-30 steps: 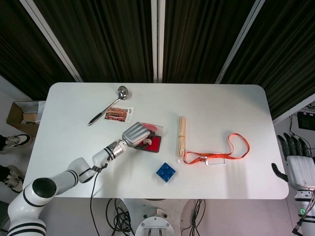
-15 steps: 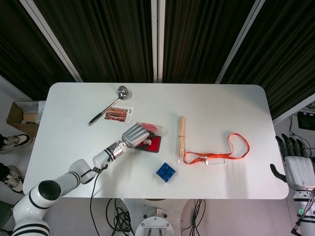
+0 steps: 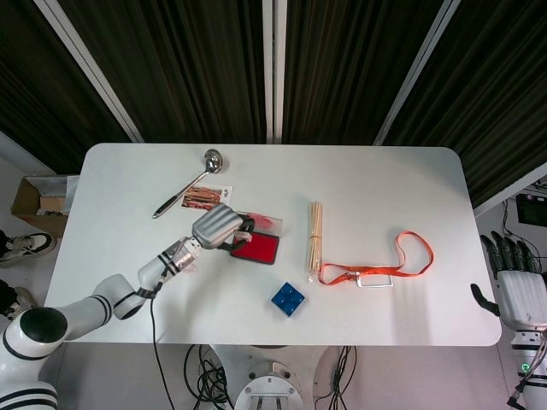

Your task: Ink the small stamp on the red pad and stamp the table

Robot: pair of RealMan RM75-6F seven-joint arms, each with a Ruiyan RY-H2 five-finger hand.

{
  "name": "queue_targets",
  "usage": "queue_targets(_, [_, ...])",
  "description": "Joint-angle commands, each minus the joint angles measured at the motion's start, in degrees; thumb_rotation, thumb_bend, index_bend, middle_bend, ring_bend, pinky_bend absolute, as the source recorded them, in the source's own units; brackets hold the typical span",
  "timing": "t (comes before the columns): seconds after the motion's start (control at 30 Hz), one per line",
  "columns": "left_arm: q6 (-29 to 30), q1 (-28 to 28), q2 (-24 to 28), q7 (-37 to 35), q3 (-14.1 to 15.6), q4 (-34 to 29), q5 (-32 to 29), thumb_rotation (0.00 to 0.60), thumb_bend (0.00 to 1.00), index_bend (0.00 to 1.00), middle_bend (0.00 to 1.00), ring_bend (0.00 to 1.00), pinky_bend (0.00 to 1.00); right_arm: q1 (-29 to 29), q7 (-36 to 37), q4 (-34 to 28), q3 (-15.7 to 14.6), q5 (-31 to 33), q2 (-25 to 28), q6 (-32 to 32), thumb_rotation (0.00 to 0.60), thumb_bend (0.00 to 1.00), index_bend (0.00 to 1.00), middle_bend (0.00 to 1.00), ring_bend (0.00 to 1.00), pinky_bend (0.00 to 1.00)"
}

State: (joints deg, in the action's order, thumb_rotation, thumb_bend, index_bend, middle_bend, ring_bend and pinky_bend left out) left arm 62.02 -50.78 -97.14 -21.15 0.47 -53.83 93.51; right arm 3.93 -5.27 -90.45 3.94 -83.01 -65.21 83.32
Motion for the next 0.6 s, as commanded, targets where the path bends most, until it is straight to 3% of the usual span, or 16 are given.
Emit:
queue_targets(0.03, [4.11,6.93,6.77,3.48,3.19,-6.68,-1.41,0.600,0.45,0.64,0.61,0.97,1.00,0.13,0.08,0.27,-0.07,0.05,-0.14,-0.35,0.600,0.22,0.00,0.00,0.00,0.00])
queue_targets(0.17, [6.39,11.90,9.05,5.10,6.42,-7.31,-1.30,0.600,0.45,0.64,0.61,0.97,1.00,0.42,-0.22,0.22,-0.10,-0.08,-0.27,-0.73,0.600,0.22,0.00,0.00,0.00,0.00])
queue_targets(0.33, [7.81,16.45,7.84,4.15,8.66,-4.44,-1.15,0.600,0.45,0.64,0.61,0.97,1.00,0.71,-1.18,-0.33,-0.13,-0.37,-0.40,-0.85,0.600,0.22,0.00,0.00,0.00,0.00])
queue_targets(0.6, [8.12,18.49,4.40,-0.14,8.92,2.04,0.11,0.600,0.45,0.64,0.61,0.97,1.00,0.60,-2.88,-1.71,-0.23,-0.49,0.01,-0.44,0.600,0.22,0.00,0.00,0.00,0.00])
